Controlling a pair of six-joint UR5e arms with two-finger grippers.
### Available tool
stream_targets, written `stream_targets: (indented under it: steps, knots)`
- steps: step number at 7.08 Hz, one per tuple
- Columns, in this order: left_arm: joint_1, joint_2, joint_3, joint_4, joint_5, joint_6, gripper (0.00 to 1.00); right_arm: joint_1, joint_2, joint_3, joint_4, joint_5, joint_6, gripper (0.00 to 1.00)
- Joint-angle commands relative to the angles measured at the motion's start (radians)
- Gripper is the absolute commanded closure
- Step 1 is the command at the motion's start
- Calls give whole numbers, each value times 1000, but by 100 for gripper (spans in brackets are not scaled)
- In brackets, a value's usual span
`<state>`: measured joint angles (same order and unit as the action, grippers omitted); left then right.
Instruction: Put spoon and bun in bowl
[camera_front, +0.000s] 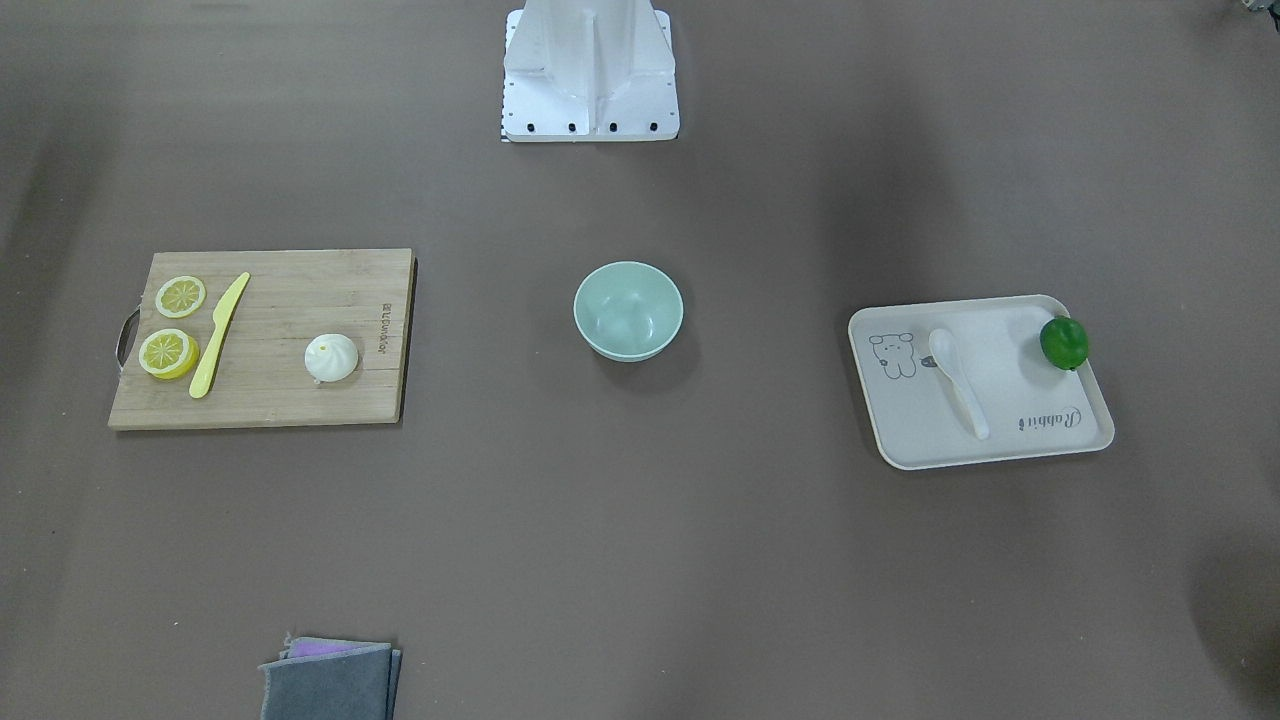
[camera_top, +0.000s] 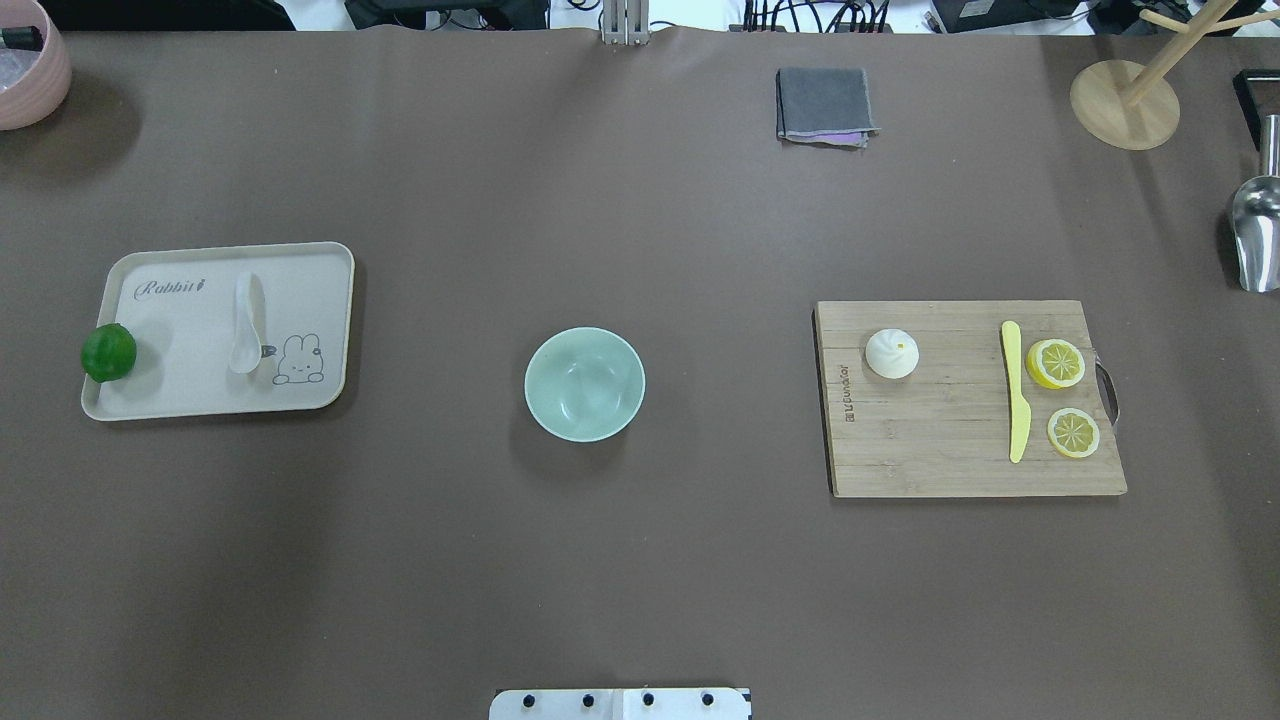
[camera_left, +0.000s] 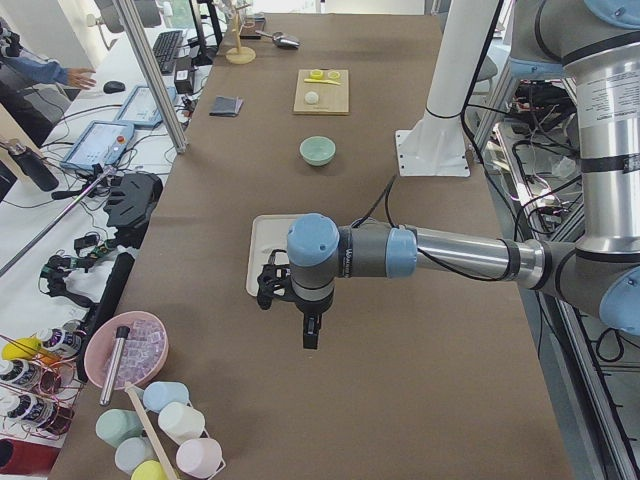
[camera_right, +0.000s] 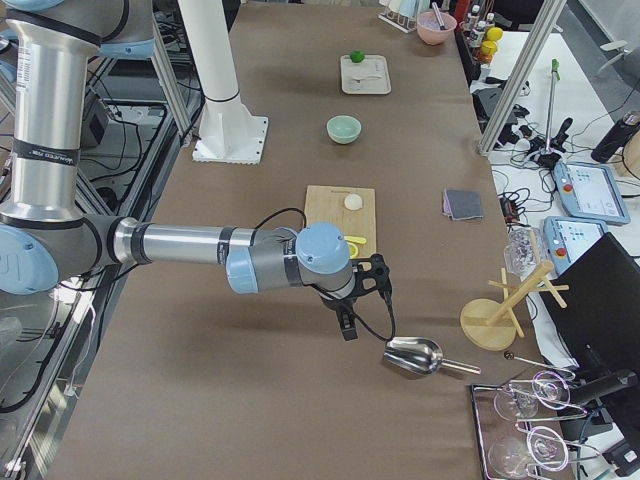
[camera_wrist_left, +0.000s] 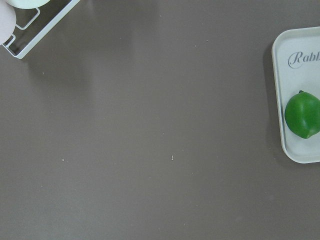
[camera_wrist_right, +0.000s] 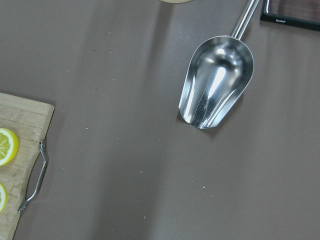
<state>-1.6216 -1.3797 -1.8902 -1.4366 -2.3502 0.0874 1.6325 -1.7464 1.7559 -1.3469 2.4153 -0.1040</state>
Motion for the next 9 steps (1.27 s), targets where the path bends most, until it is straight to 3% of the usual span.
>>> stream_targets:
  steps: [1, 5, 7, 9]
  knots:
    - [-3, 8, -9, -33, -7, 26, 2, 0, 5, 4, 0, 1, 1, 0]
    - [-1, 2, -27, -45, -11, 15, 2, 0, -5, 10, 0, 56, 0, 0]
    - [5, 16, -15, -147, -17, 26, 2, 0, -16, 17, 29, 56, -8, 0]
    - [9, 19, -12, -186, -143, 0, 2, -2, -59, 14, 132, 59, 10, 0]
